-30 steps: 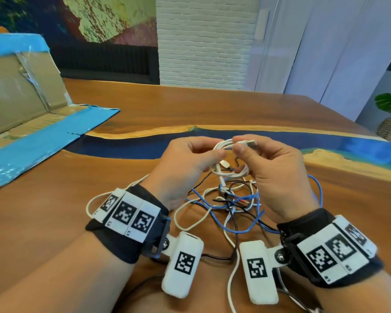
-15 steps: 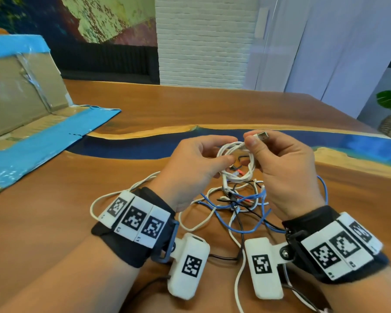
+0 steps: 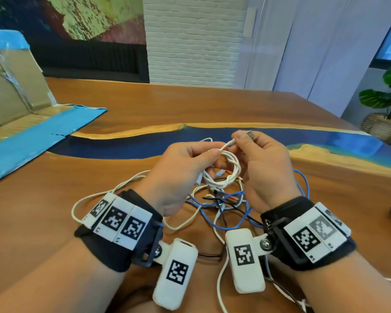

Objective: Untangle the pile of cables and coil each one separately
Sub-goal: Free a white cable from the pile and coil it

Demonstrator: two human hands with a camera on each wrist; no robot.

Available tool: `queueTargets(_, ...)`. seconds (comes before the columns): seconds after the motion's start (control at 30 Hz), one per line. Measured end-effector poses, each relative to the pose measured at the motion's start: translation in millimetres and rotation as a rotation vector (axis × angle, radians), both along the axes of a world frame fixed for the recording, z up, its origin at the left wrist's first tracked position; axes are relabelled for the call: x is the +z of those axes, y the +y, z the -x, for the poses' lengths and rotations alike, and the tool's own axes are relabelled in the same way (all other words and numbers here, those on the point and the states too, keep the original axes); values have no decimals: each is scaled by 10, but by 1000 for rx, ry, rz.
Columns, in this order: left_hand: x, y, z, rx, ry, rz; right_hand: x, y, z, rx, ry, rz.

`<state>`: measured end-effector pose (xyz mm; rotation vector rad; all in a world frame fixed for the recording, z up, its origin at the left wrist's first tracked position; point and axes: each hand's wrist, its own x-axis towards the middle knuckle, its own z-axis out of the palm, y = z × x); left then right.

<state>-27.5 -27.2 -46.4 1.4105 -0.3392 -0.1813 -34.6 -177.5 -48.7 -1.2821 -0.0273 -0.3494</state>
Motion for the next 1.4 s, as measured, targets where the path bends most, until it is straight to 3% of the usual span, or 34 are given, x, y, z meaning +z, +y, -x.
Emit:
queueTargets(0.23, 41, 75, -57, 82, 9, 143, -54, -44, 2, 196, 83, -9)
queueTargets(0.43, 54, 94, -54, 133, -62, 134, -99, 14, 19, 201, 98, 96)
queueTargets(0.7, 32, 96, -82, 187, -220, 135, 3, 35, 100, 343, 146, -92)
queueTargets(0.97, 60, 111, -82, 155, -237, 109, 34, 71, 111, 346, 124, -97)
queueTargets(1.3, 104, 180, -128, 117, -233, 78, 75, 54, 115, 407, 64, 82)
queueTargets(1.4, 69, 184, -132, 97, -217, 45, 99, -41, 101, 360, 45, 275)
